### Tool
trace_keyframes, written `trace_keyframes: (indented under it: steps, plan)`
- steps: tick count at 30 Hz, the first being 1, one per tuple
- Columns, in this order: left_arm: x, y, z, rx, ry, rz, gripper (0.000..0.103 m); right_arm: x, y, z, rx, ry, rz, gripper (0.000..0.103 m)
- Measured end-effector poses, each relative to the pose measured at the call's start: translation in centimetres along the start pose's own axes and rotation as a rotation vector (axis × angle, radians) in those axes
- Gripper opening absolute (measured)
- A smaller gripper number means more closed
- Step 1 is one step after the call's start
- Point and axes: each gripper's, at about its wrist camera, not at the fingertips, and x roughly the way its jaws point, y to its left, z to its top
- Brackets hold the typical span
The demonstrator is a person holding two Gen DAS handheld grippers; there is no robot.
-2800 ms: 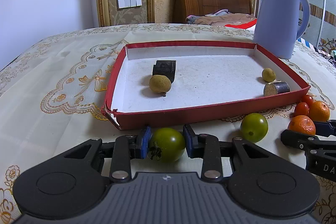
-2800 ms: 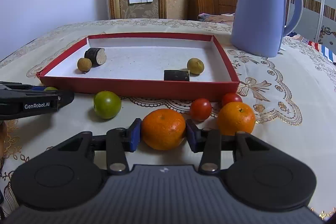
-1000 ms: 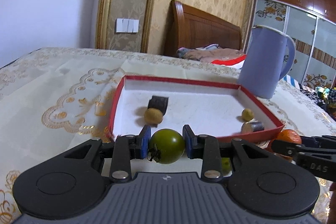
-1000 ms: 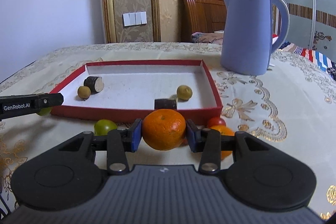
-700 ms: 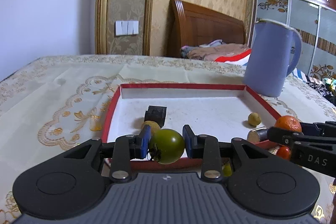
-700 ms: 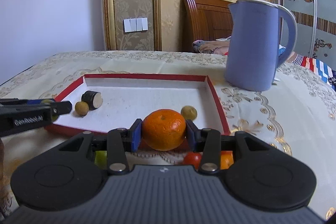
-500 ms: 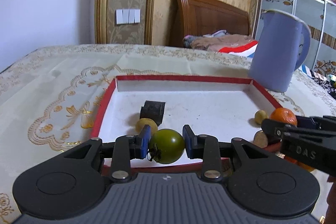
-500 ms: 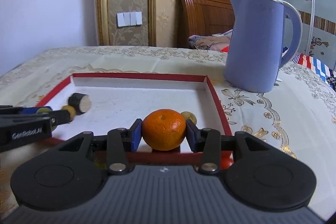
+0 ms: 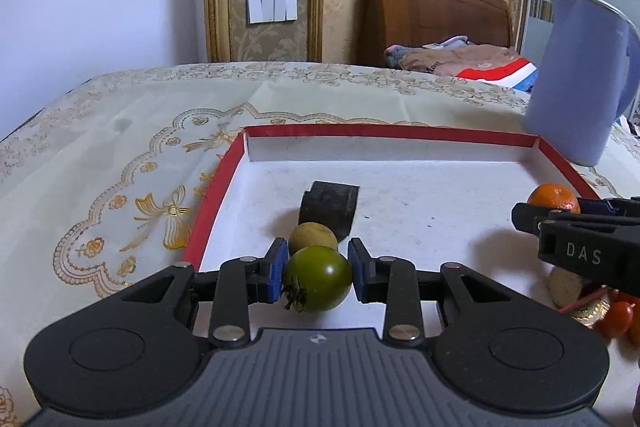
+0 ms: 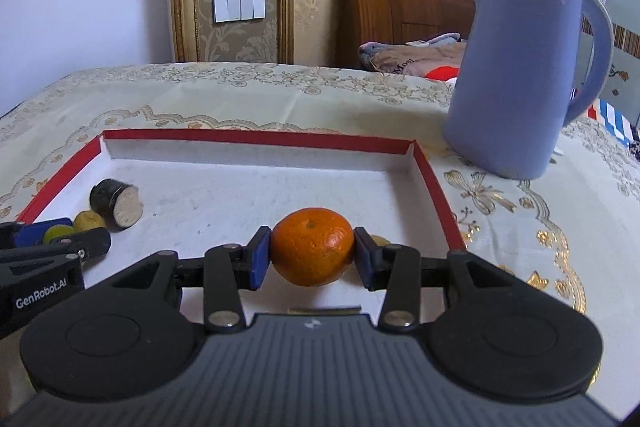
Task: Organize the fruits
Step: 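Lower the tomato and tangerine into the box and open both tools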
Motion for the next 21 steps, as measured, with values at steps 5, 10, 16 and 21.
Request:
trace_keyframes:
  steps: [5, 10, 16, 21]
  plan:
    - [0.6, -0.1, 0.2, 0.016, 0.002, 0.027, 0.032, 0.1, 0.4, 0.0, -0.011, -0.017, 0.005, 0.041]
    - [0.8, 0.0, 0.4, 0.01, 0.008, 0.023, 0.032, 0.3, 0.7, 0.2, -0.02, -0.016, 0.011, 0.041]
    - [1.1, 0.3, 0.5, -0.004, 0.013, 0.021, 0.032, -0.3, 1.7, 0.1, -0.072, -0.056, 0.03, 0.041]
    - [1.2, 0.5, 0.5, -0.019, 0.013, 0.013, 0.032, 1.4, 1.2, 0.0, -0.037, 0.023, 0.019, 0.041]
